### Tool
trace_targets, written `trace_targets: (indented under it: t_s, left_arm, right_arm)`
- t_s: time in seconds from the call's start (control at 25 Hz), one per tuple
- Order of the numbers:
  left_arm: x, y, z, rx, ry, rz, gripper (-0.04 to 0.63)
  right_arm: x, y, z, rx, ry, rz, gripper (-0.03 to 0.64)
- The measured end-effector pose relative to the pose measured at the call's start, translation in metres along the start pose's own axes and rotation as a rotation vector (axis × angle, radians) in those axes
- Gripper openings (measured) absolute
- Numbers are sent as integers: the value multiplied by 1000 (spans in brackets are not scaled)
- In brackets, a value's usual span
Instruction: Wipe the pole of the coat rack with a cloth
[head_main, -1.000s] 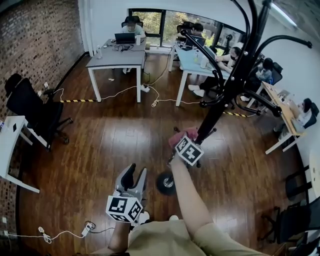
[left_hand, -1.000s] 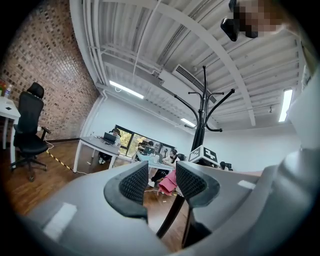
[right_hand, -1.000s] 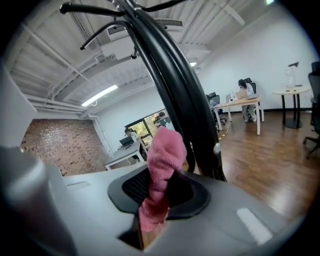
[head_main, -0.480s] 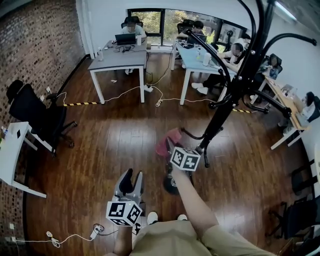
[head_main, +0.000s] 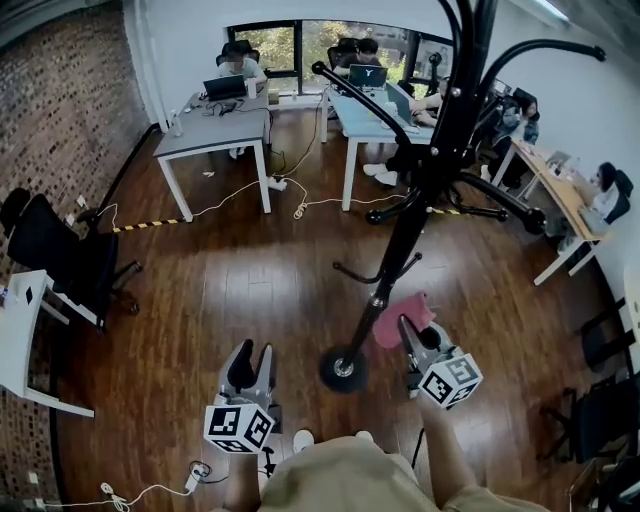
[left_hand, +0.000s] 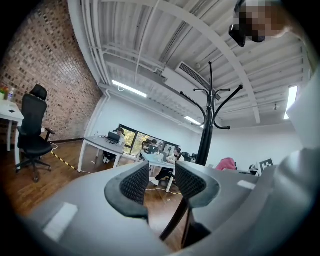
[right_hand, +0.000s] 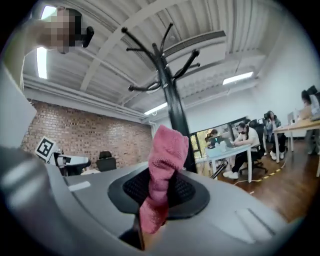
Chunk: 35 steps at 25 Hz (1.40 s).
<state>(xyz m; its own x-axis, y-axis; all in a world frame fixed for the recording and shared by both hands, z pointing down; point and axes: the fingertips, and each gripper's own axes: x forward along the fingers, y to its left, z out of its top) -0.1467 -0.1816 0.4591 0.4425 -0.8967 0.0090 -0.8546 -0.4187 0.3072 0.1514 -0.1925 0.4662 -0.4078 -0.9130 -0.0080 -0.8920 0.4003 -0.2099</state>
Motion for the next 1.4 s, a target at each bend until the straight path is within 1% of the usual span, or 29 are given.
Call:
trace_targets:
  t_s: [0.04, 0.12, 0.2, 0.24, 0.36, 0.4, 0.44, 0.52, 0.6, 0.72, 0.84, 0.92, 1.0, 1.08, 1.16, 1.24, 1.4]
  left_arm:
    - [2, -3, 1, 6, 7, 3, 156]
    - [6, -9, 4, 26, 15, 4, 156]
    - [9, -13, 4, 42, 4, 3, 156]
    - [10, -16, 4, 47, -1, 4, 156]
    - [11, -28, 9, 65, 11, 14, 156]
    - [10, -30, 9, 73, 13, 16, 156]
    - [9, -31, 8, 80, 12, 17, 156]
    - [8, -35, 8, 92, 6, 26, 156]
    - [7, -40, 12, 100, 6, 46, 156]
    - [4, -46, 16, 109, 11, 84, 156]
    - [-2, -43, 16, 113, 9, 118, 156]
    - [-6, -35, 14, 112, 8, 140, 156]
    - [-9, -29, 11, 108, 5, 152, 156]
    - [-10, -31, 11, 111, 5, 160, 156]
    - [-12, -36, 15, 118, 10, 167, 156]
    - [-13, -37, 16, 123, 10, 171, 156]
    - [-16, -30, 10, 117, 13, 179, 156]
  right_arm:
    - [-7, -19, 17, -8, -37, -7, 64]
    - [-7, -50, 52, -56, -102, 20, 64]
    - [13, -78, 86, -133, -111, 72, 64]
    - [28, -92, 102, -144, -99, 101, 64]
    - [74, -125, 135, -84, -95, 186, 61]
    - [87, -128, 140, -79, -97, 236, 61]
    - [99, -125, 145, -87, -95, 307, 61]
    - [117, -113, 153, -121, -94, 463, 61]
    - [126, -103, 158, -165, -95, 578, 61]
    - [129, -92, 153, -221, -65, 709, 61]
    - [133, -85, 133, -237, -4, 789, 61]
    - [140, -77, 107, -264, 74, 827, 61]
    - [147, -72, 78, -295, 161, 857, 61]
    - [148, -71, 58, -283, 219, 889, 61]
    - [147, -74, 47, -243, 245, 917, 61]
    - [144, -78, 40, -237, 270, 927, 61]
    - [143, -84, 14, -317, 380, 906, 63]
